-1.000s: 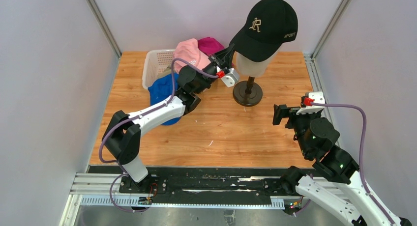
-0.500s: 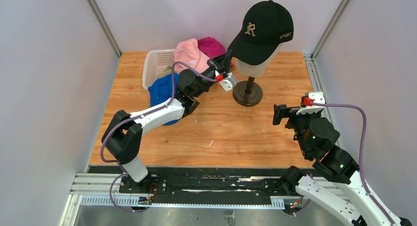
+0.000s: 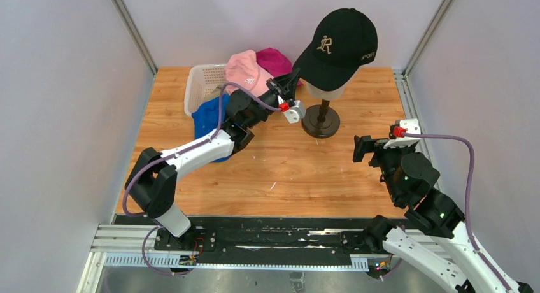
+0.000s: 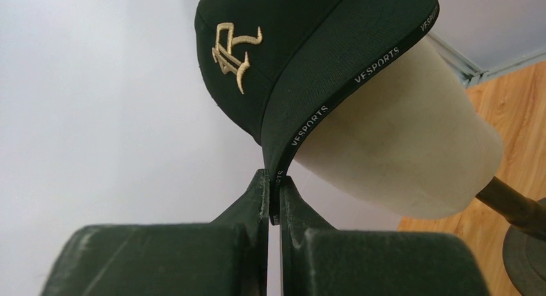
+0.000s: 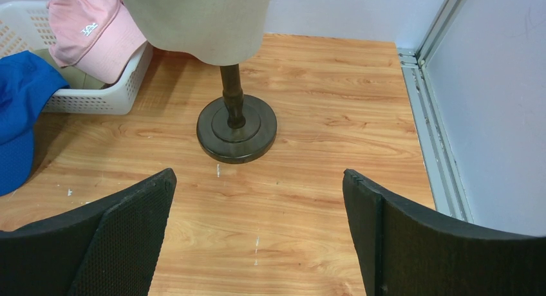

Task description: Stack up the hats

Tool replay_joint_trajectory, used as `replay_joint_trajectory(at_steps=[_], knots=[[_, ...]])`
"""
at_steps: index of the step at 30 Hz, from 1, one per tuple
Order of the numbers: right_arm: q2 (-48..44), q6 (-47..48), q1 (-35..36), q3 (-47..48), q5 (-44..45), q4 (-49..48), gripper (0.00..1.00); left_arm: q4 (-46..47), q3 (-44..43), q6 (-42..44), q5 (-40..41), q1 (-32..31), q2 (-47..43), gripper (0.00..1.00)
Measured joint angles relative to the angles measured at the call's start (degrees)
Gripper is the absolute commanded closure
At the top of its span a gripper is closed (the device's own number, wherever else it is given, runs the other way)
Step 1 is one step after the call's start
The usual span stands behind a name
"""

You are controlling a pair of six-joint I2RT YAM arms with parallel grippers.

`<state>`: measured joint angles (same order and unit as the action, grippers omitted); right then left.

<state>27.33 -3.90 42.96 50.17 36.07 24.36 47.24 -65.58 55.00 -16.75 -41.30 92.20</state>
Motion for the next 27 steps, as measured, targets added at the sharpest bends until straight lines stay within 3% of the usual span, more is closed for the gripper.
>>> replay_joint_trajectory(at_steps=[20,27], knots=[[-0.02,-0.20,0.00,0.00,-0.26,0.00,0.01,-6.67,0.04,3.48,-1.68,0.09,-2.91,1.00],[-0.02,-0.28,0.00,0.00,-0.50,0.00,0.00,-5.64,0.83,2.99,-1.07,0.00,-2.91,0.74]])
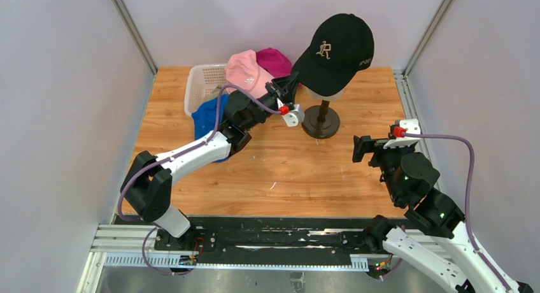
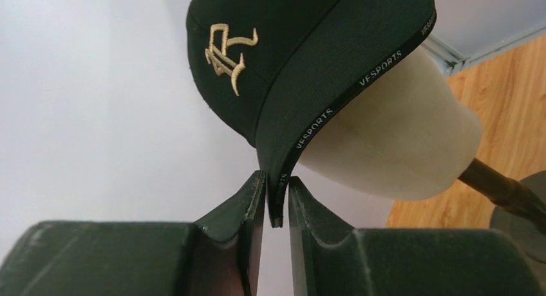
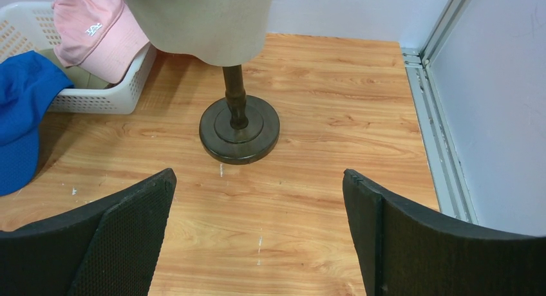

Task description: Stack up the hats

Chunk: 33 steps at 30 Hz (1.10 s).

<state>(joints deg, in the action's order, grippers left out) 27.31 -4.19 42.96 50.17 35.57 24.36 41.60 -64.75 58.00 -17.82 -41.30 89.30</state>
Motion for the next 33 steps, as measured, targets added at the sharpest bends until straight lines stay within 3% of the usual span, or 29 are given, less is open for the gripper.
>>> replay_joint_trajectory(at_steps=[1,3,9,12,23,28,33], knots=[[0.00,-0.09,0.00,0.00,0.00,0.00,0.00,0.24,0.42,-0.24,0.11,-0.09,0.00,0.71],[0.00,-0.24,0.00,0.00,-0.02,0.00,0.00,0.31,1.07,-0.59,0.20,-0.15,0.00,0.54],[0.00,-0.50,0.00,0.00,-0.22,0.00,0.00,1.27,2.47,-1.29,0.81,-0.17,-0.02,0.29],[-0.04,-0.55,0.00,-0.02,-0.50,0.00,0.00,1.86,2.80,-1.64,1.44,-0.17,-0.02,0.28],[-0.50,-0.70,0.00,-0.04,-0.66,0.00,0.00,2.23,4.42,-2.12,4.50,-0.17,-0.96,0.08],[-0.50,-0.74,0.00,-0.04,-1.25,0.00,0.00,3.74,10.71,-4.63,8.76,-0.20,-5.07,0.04],[-0.63,-1.03,0.00,-0.04,-2.38,0.00,0.00,4.85,21.79,-9.73,16.37,-1.16,-14.80,0.04]])
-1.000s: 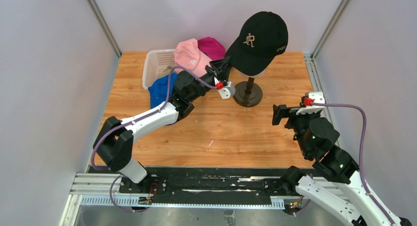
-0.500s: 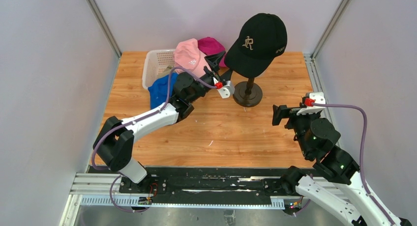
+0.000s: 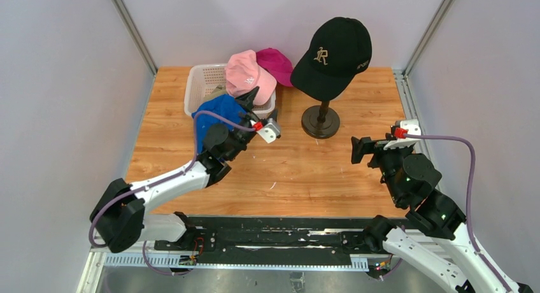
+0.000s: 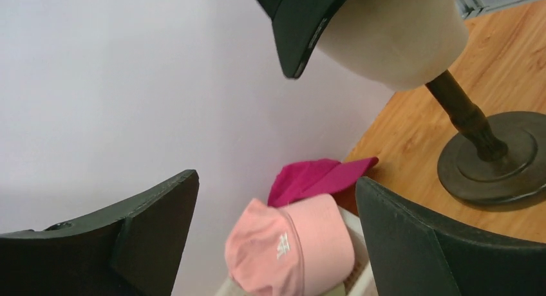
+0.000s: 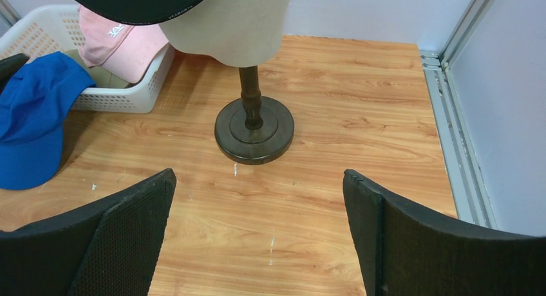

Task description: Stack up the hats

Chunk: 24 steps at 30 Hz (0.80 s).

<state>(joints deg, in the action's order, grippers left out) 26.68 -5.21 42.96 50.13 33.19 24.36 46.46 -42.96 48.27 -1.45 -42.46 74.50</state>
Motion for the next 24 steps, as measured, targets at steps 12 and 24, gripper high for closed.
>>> replay_joint_trajectory(at_steps=[12,24], knots=[[4.83,-2.23,0.00,-0.07,-6.38,-0.26,0.00,-9.73,8.24,-22.25,36.54,-4.66,-12.94,0.13],[7.34,-4.66,0.00,-1.01,-11.23,-0.57,0.00,-46.01,-4.57,-53.77,47.80,3.10,-12.35,0.16]])
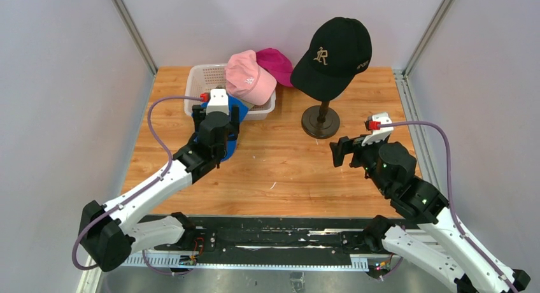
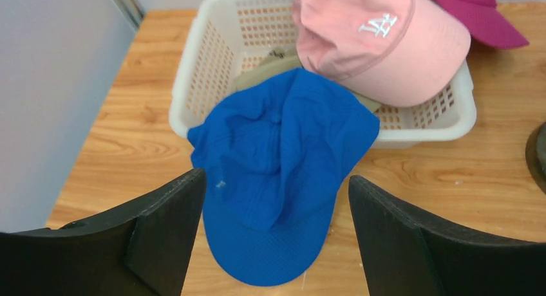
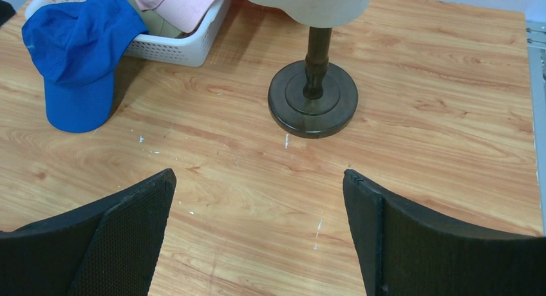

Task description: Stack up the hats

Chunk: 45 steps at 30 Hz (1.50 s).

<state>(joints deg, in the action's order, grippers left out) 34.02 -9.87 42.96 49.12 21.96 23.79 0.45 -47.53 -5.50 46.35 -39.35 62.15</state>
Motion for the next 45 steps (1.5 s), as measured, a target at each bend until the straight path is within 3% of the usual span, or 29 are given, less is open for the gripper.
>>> replay_joint_trajectory(at_steps=[8,24,29,35,40,45], knots=[[1.88,-0.83,0.00,-0.09,-1.20,-0.13,0.00,-7.41,-0.87,-9.38,-8.11,5.97,7.65,0.21],[3.76,-0.79,0.00,-0.92,-1.36,-1.73,0.01,-1.44,-0.11,-10.84,-11.80,12.81,18.78,0.29],[3.91,-0.76,0.00,-1.29,-1.14,-1.88,0.01,1.53,0.42,-10.58,-13.40,14.47,21.40,0.43],[3.93,-0.74,0.00,-1.53,-0.92,-2.12,0.01,4.15,0.42,-9.60,-14.88,15.12,23.63,0.92],[4.28,-0.74,0.00,-1.55,-0.94,-2.34,0.01,4.11,0.42,-8.90,-15.76,15.19,22.56,0.98],[5.40,-0.74,0.00,-1.55,-1.18,-3.06,0.00,0.33,-0.09,-8.04,-16.94,15.19,15.89,1.00]])
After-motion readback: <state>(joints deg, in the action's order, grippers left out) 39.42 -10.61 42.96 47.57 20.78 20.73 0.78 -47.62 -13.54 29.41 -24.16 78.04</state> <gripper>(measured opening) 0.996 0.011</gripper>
